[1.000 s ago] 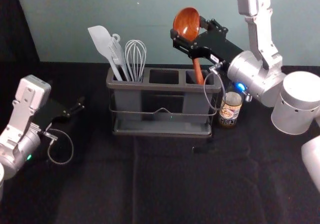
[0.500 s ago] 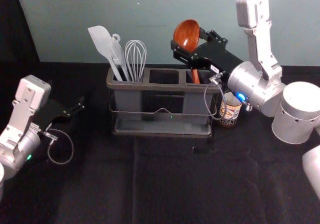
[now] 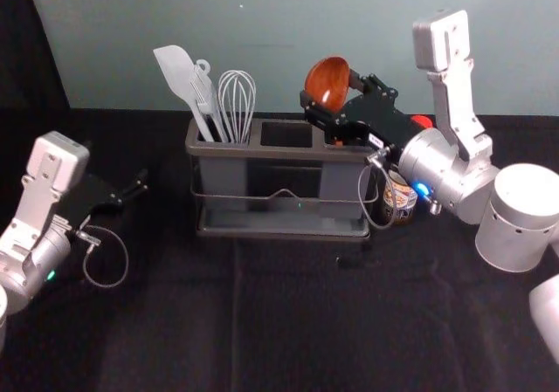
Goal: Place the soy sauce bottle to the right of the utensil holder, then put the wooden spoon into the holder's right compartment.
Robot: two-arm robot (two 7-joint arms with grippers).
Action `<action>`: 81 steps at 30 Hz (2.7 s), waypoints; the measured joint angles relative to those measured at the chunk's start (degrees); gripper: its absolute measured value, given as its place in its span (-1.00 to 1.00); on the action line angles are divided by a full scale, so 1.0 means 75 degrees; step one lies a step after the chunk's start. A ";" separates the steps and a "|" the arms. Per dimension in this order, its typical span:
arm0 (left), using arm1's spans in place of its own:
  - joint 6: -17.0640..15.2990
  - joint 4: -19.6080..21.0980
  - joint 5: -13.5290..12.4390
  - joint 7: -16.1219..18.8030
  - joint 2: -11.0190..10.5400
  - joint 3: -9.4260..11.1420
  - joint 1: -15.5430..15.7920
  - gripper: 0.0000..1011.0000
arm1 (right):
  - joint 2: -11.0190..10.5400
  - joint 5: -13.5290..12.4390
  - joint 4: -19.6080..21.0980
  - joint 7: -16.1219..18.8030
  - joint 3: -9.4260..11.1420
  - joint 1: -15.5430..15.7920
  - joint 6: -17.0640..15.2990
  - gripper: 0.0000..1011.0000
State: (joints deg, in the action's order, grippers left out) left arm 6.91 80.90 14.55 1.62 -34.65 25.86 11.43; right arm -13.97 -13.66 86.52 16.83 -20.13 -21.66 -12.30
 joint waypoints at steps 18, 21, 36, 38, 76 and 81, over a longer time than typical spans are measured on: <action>0.0000 0.0000 0.0000 0.0000 0.0001 0.0000 0.0000 0.99 | -0.0066 -0.0017 0.0089 -0.0032 0.0044 0.0193 -0.0004 0.65; 0.0000 0.0000 0.0000 0.0000 0.0000 0.0000 0.0000 0.99 | -0.0065 -0.0016 0.0089 -0.0034 0.0043 0.0191 -0.0003 0.65; 0.0000 0.0000 0.0000 0.0000 0.0000 0.0000 0.0000 0.99 | -0.0055 -0.0010 0.0085 -0.0036 0.0033 0.0183 -0.0003 0.98; 0.0000 0.0000 0.0000 0.0000 0.0000 0.0000 0.0000 0.99 | -0.0055 -0.0010 0.0084 -0.0036 0.0033 0.0182 -0.0004 0.98; 0.0000 0.0000 0.0000 0.0000 0.0000 0.0000 0.0000 0.99 | -0.0835 -0.0110 0.3997 -0.0915 0.1956 0.3153 -0.0622 0.98; 0.0000 0.0000 0.0000 0.0000 0.0000 0.0000 0.0000 0.99 | -0.1111 0.0006 0.4222 -0.0841 0.2281 0.3841 -0.0449 0.98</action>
State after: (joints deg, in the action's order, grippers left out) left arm 6.91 80.90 14.55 1.62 -34.65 25.86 11.43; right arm -22.30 -13.61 118.19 10.52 -3.02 7.15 -15.67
